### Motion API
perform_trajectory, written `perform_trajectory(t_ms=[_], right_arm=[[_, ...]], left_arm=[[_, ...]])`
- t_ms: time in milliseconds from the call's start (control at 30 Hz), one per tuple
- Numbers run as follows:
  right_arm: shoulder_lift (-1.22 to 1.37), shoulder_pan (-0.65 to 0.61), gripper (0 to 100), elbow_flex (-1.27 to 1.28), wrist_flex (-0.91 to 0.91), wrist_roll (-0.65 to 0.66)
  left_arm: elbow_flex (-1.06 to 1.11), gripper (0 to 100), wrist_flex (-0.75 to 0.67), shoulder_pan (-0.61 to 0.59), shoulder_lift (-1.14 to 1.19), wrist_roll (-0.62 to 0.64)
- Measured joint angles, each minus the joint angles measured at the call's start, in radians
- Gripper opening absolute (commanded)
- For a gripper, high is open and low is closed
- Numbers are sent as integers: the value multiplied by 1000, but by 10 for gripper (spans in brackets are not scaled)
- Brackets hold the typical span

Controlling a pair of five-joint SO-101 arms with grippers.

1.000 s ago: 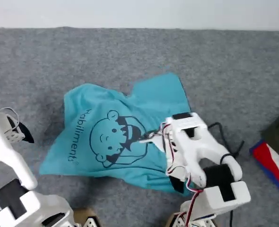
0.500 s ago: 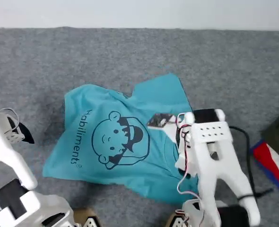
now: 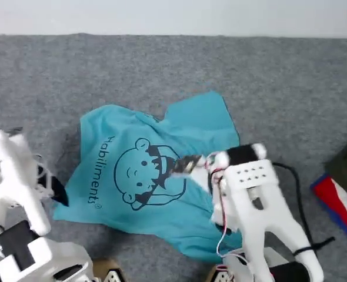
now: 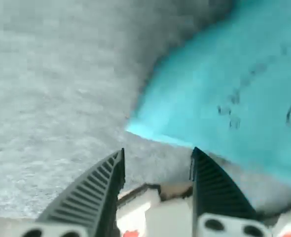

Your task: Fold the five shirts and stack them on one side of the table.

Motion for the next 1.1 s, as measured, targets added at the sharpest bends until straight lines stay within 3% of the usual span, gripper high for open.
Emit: perform_trajectory(t_ms=[333,467,600,800,1100], right_arm=[[109,-66,543,64,0,109],[218,-64,461,64,-46,121],[298,-66,312,68,-118,124],[391,-64,143,68,-212,121],[450,-60,24,64,-347,6]], left_arm=[[92,207,0,301,0,-31],[97,206,-18,391,0,-31],[97,186,-66,405,12,-31],[94,7,-75,404,206,-37],[-138,12,8,404,580,-40]])
